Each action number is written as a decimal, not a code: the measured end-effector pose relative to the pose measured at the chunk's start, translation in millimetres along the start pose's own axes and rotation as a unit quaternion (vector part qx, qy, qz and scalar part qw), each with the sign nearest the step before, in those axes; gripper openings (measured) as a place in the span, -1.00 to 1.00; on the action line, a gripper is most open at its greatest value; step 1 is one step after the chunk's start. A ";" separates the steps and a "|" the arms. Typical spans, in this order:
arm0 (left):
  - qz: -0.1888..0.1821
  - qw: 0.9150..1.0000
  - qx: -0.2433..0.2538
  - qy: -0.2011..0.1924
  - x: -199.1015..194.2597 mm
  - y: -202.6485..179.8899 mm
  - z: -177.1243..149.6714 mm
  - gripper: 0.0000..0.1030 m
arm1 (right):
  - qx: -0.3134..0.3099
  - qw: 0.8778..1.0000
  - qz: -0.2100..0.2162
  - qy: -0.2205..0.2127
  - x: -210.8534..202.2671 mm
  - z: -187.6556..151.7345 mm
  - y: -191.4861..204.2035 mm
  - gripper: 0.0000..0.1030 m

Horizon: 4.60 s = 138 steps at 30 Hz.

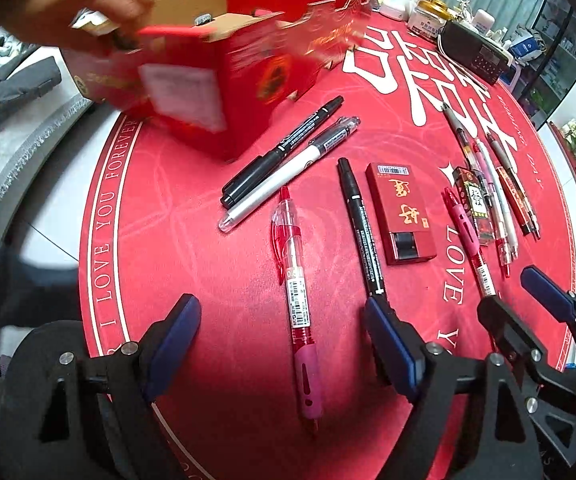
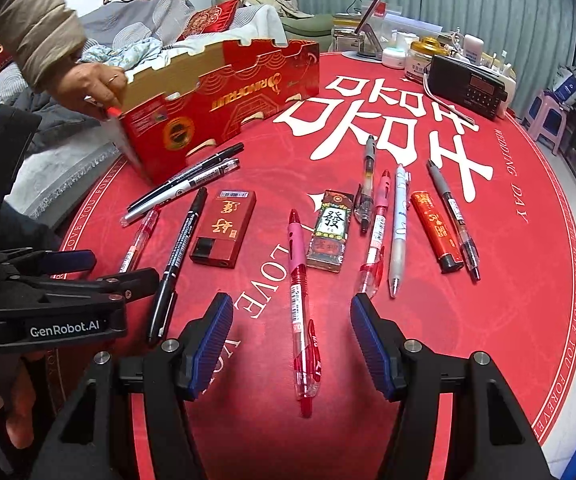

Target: Organize rigid objects

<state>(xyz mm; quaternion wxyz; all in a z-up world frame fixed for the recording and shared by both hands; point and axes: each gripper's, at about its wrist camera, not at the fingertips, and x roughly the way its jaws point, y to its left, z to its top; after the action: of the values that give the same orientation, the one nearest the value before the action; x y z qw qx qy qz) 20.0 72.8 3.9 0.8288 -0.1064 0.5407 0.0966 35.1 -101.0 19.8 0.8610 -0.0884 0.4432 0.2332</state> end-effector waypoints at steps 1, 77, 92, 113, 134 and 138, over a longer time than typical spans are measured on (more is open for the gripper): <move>0.002 1.000 0.003 0.000 0.1 -1.1 0.3 0.68 | -0.001 1.000 0.000 0.002 1.2 1.3 0.6 0.24; -0.003 0.997 0.078 -0.029 -10.6 -26.4 -12.2 -0.77 | -0.017 0.996 -0.013 0.087 27.0 9.8 19.5 -0.80; 0.005 0.996 0.087 -0.029 -10.3 -31.0 -15.7 -0.80 | -0.010 0.996 -0.020 0.085 21.5 1.6 17.9 -0.79; 0.008 0.997 0.075 -0.023 -12.5 -24.6 -13.2 -0.80 | 0.022 0.998 -0.004 0.063 9.9 5.2 9.6 -0.80; 0.006 0.994 0.057 -0.088 -74.7 -13.4 28.8 -0.80 | 0.034 0.998 0.032 -0.035 -50.5 71.6 18.6 -0.79; 0.004 0.994 0.046 -0.101 -86.0 -4.4 44.2 -0.80 | 0.031 0.998 0.038 -0.046 -55.1 86.0 23.3 -0.79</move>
<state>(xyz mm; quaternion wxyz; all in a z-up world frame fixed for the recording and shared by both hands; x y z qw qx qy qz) 25.8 77.1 100.5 0.8829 -0.0559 0.4583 0.0855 58.6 -67.6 116.3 0.8734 -0.0336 0.4130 0.2557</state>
